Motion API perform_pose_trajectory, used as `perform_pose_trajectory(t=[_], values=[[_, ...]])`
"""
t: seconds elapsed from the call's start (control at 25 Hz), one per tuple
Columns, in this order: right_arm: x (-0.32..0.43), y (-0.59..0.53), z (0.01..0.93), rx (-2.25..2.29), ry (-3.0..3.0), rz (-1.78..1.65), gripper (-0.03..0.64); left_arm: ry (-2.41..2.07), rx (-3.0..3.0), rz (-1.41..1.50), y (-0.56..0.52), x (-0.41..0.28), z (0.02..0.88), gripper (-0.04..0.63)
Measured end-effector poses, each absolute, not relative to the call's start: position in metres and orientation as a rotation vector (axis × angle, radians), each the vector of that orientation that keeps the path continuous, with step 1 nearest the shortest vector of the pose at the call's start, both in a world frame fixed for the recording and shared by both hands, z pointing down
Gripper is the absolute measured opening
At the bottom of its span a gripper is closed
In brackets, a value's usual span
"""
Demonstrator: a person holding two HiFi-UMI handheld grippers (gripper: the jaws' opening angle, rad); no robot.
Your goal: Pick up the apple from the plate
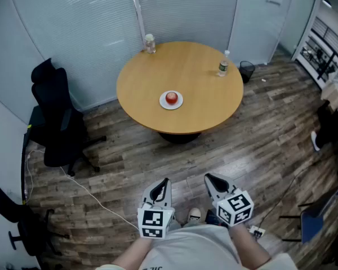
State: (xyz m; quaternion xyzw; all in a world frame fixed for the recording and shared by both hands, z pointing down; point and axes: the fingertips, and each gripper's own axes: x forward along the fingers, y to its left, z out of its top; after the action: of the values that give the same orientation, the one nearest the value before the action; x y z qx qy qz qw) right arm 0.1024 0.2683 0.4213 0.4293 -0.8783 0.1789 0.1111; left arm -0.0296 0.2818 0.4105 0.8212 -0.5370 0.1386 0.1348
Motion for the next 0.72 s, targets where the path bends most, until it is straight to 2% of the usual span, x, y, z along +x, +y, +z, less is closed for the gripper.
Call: perform_pose_trajectory(t=[0.52, 0.72], values=[[0.083, 0.269, 0.422, 1.246, -2.569, 0.528, 0.034, -1.529, 2.375, 0.414, 0.279, -0.044, 0.413, 0.003], [0.079, 0.266, 0.425, 1.309, -2.563, 0.624, 0.034, -1.515, 2.39, 0.401, 0.276, -0.057, 0.41, 0.003]])
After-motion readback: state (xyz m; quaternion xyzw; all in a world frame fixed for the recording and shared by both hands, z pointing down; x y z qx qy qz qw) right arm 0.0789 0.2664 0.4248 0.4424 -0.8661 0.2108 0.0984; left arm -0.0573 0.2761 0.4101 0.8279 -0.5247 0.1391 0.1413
